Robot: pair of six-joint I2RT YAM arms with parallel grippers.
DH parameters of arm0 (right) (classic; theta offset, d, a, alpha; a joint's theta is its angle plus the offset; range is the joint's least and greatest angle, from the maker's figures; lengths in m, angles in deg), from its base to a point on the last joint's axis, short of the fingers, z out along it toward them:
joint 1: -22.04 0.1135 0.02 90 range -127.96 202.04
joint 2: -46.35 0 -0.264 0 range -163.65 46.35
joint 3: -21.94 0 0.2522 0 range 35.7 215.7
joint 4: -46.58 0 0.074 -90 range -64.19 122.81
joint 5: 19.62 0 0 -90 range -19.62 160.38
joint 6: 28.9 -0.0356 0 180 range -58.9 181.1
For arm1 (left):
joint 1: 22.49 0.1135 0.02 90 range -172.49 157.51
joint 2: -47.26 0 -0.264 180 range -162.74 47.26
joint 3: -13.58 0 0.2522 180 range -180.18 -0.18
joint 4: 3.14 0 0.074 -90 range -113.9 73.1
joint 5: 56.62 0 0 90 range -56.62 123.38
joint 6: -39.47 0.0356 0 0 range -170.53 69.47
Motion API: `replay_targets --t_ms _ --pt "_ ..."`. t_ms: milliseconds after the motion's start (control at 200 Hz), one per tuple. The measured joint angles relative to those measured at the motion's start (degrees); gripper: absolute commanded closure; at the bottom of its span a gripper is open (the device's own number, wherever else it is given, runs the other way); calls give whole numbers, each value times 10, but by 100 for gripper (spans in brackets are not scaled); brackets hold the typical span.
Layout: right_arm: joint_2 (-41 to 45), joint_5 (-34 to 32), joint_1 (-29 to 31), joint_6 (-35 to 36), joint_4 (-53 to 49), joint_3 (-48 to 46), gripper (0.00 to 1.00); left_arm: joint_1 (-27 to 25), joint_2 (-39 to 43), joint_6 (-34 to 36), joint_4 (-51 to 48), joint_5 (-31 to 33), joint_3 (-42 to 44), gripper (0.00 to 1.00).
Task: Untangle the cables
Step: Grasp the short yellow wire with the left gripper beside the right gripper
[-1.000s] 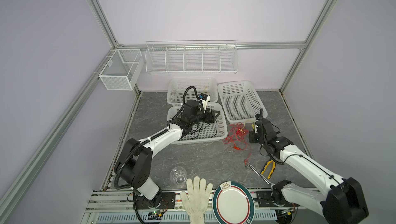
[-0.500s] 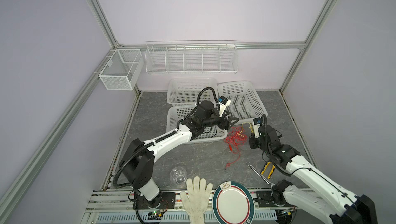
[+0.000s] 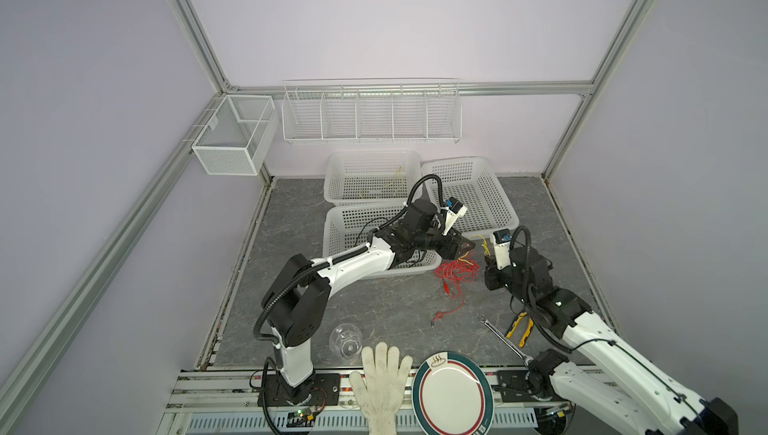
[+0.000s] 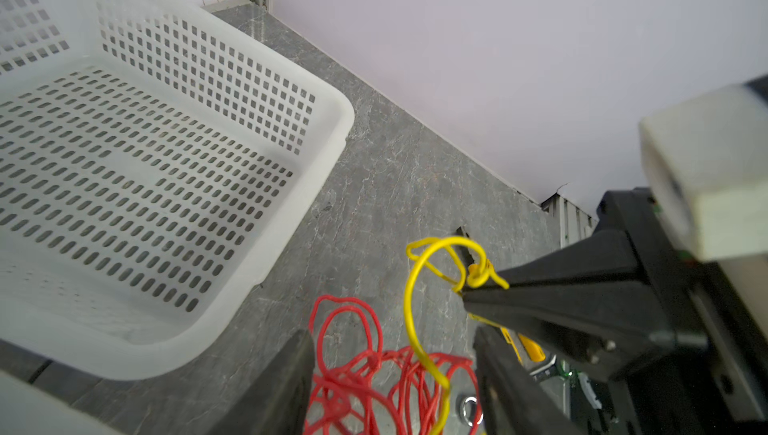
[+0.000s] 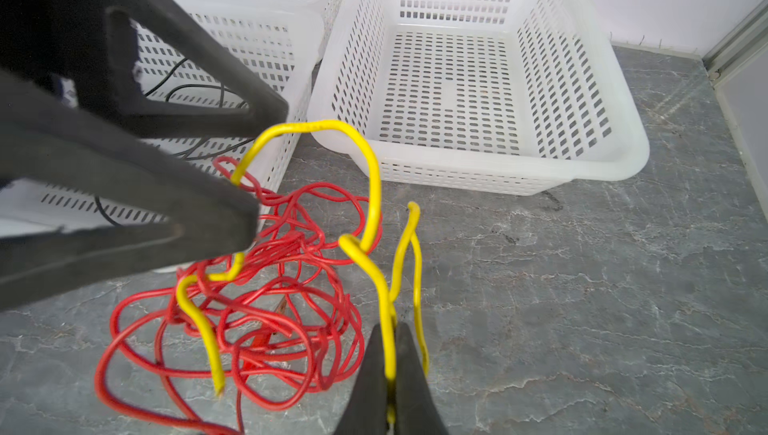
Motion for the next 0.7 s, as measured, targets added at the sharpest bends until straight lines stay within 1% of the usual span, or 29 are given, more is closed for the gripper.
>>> replay_targets --t_ms 140,225,355,460,525,590,660,700 --pt "-3 13 1 0 7 -2 93 -3 -15 -14 1 -12 -26 64" --pt "-9 17 1 0 12 -2 93 -3 -17 -23 2 -15 -31 80" --pt "-13 20 1 -1 17 -4 93 -3 -20 -30 5 -18 -32 100" --pt "-13 17 1 -3 18 -7 94 -3 -20 -33 4 -25 -32 100" --pt "-13 12 1 -5 19 -7 92 -3 -20 -35 5 -25 -32 100" --pt "-13 6 1 -10 19 -7 86 -3 -20 -37 5 -26 -32 100" --pt "-13 -4 2 -15 19 -7 74 -4 -20 -40 5 -26 -32 100" --pt "-13 -7 2 -18 18 -6 70 -5 -20 -41 5 -23 -32 100"
